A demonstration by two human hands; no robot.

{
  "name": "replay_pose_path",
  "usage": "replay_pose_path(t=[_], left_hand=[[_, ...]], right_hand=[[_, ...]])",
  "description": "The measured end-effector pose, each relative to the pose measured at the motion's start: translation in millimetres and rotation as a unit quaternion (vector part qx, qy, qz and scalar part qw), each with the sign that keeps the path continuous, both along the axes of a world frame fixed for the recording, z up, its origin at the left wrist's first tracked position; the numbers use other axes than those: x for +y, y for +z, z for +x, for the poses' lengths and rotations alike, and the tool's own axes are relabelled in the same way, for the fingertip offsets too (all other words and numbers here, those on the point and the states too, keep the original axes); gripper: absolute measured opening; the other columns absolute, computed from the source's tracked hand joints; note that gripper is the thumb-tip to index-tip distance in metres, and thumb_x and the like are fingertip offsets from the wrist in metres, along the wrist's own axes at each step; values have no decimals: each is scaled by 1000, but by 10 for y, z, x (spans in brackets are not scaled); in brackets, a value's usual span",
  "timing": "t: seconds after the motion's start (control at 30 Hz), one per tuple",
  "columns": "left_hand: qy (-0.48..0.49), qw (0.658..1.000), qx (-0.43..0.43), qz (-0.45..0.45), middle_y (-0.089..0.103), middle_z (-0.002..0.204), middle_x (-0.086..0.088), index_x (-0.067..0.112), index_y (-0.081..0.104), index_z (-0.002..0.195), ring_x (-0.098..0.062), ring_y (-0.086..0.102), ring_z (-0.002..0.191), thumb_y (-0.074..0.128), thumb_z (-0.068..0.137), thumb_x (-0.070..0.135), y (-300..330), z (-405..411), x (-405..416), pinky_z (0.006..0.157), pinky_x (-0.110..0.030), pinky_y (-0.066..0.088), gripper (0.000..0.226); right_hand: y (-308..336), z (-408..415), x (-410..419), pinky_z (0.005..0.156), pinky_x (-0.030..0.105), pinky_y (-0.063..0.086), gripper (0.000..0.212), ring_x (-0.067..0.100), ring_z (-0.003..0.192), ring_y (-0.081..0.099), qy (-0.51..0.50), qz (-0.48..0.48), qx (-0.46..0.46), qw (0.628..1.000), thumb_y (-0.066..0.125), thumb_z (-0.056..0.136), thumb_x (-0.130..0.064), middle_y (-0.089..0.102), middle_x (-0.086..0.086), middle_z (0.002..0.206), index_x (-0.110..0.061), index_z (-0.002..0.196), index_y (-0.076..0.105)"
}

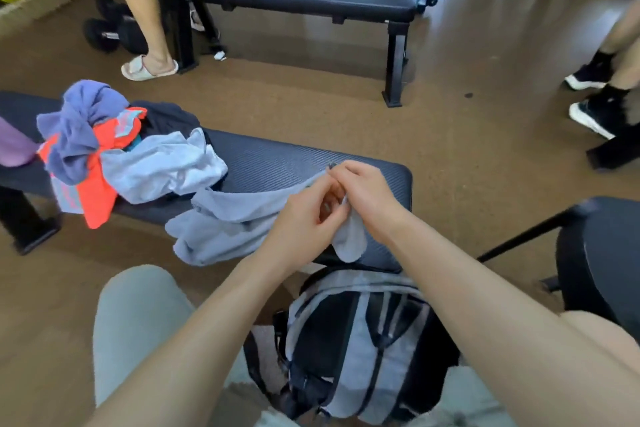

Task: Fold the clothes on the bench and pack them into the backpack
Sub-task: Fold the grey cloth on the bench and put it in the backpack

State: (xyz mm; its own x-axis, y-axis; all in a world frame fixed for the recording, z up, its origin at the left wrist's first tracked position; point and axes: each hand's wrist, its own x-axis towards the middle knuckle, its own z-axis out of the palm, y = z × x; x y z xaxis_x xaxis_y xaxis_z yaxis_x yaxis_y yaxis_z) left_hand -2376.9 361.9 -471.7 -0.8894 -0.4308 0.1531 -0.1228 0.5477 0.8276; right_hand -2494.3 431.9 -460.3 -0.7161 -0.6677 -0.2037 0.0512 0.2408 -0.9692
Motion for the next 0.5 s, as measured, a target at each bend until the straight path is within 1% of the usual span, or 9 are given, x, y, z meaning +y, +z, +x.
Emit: replay_pose_path(t=[0.07,0.13,0.2,0.27,0.33,0.4,0.43,0.47,0.5], left_hand=[[-9,1000,-9,-13,58,81,12,27,54,96,-5,51,63,58,98,27,-19,0,19,61,-22,38,5],[-4,1000,-17,-20,59,83,12,27,53,97,-3,50,63,58,98,27,-23,-11,5,61,-24,37,5],[20,999,-24,-33,58,82,10,28,50,96,-5,50,63,57,97,29,-31,-29,-21,60,-34,42,8],[55,997,-24,-48,56,88,7,28,47,99,-13,53,70,58,94,27,-36,-50,-62,66,-44,49,12],[83,992,-46,-77,54,113,2,26,47,120,-19,57,91,59,92,24,-45,-65,-135,80,-47,51,31],[77,983,-100,-137,46,137,-3,24,40,141,-25,49,117,60,92,28,-67,-79,-232,95,-45,45,53],[62,978,-125,-156,48,137,-3,24,42,142,-26,46,121,60,93,31,-77,-92,-265,96,-45,43,52],[45,975,-137,-169,56,126,-1,25,50,132,-28,49,117,59,94,32,-79,-102,-281,91,-43,42,39],[37,973,-142,-176,60,104,1,24,54,113,-30,54,104,57,95,31,-85,-108,-292,81,-42,42,20]], right_hand=[[-36,-37,52,59,30,33,44,9,57,39,-12,15,58,998,60,97,-20,40,-5,56,-17,57,41],[-88,-84,74,60,31,32,45,10,57,37,-10,24,83,996,58,98,-21,38,-6,56,-18,57,39],[-121,-125,92,61,31,34,43,10,59,39,-13,44,114,992,58,98,-23,41,-9,55,-18,58,43],[-133,-161,111,61,31,35,38,10,59,42,-5,59,149,987,58,98,-24,46,-10,56,-13,62,52],[-110,-188,136,61,32,35,33,10,61,43,7,72,187,980,57,98,-25,49,-6,59,-7,71,58],[-54,-202,179,62,33,35,31,11,63,44,22,69,218,973,56,98,-25,50,-6,62,-8,73,60],[-18,-201,205,64,33,36,29,12,64,46,31,70,234,969,56,98,-25,53,-5,64,-10,74,61],[19,-201,234,65,33,38,27,14,68,50,42,75,252,964,55,99,-25,57,-5,67,-12,76,63],[43,-206,263,67,33,41,26,16,73,55,51,85,274,956,54,100,-26,62,-3,73,-14,80,65]])
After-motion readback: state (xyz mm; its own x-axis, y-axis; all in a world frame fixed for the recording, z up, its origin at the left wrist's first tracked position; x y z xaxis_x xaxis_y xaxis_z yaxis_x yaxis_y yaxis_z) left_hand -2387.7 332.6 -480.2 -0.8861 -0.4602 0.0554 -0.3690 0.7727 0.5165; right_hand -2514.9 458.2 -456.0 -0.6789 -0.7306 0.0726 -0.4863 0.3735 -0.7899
